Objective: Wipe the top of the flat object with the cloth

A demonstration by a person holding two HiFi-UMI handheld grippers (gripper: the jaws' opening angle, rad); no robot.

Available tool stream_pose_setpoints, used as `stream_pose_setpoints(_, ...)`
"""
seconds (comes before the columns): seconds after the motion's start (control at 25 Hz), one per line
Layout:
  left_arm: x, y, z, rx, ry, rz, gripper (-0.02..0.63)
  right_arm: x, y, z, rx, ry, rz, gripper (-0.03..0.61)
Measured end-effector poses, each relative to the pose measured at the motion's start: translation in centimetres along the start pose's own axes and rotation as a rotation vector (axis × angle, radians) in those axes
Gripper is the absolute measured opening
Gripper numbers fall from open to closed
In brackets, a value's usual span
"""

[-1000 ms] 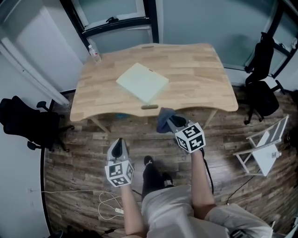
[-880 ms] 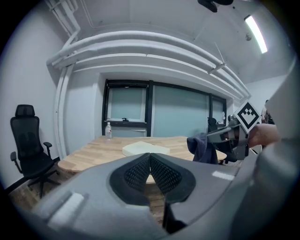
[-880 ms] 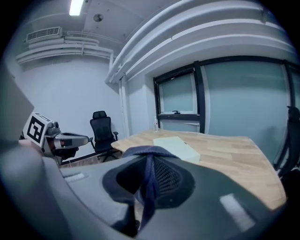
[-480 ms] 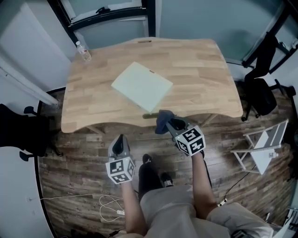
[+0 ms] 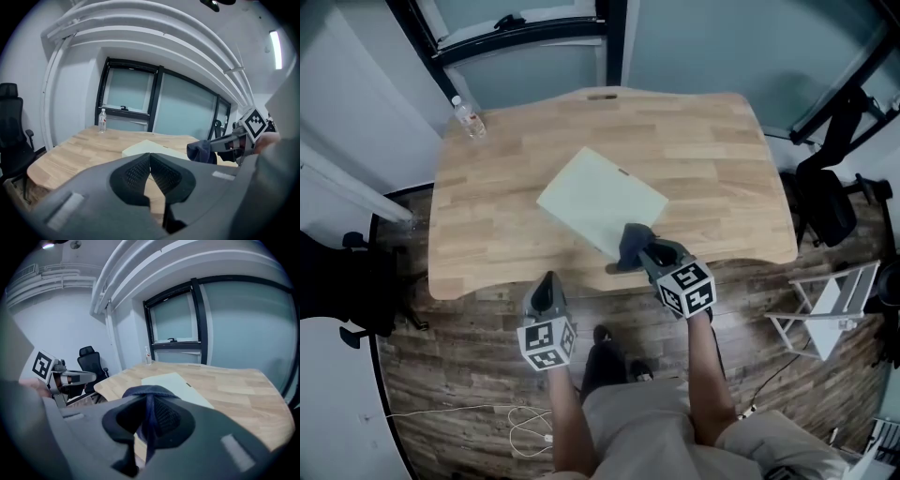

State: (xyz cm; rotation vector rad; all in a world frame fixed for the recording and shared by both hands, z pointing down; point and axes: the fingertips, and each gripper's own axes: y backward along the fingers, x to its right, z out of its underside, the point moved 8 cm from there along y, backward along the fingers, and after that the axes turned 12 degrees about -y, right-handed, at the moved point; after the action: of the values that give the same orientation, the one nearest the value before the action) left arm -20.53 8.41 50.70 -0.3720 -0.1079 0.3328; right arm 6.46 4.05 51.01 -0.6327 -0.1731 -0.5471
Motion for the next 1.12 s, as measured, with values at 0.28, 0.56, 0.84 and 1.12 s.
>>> stream_pose_setpoints(0.28,-1.3,-5.2,-1.3,0.000,0.037,0.082,0.008,0.1,-3.3,-3.1,0.005,0.018,0.021,0.049)
stream_pose_setpoints(0.56,-2.0,-10.8,-2.2,0.004,0.048,0.160,0.009,0.9,-5.5,-6.3,0.027,0.044,0.088,0.049)
stream_pose_setpoints(0.84,-0.9,-15.8,-1.7,-0.040,0.080,0.197,0.008,2.6,-8.2,-9.1,0.092,0.089,0.109,0.050)
stream_pose_setpoints(1.12,0.2,-22.2,-1.5,-0.136,0.045,0.223,0.008,6.1,-13.0,-12.5,0.124,0.126,0.088,0.049)
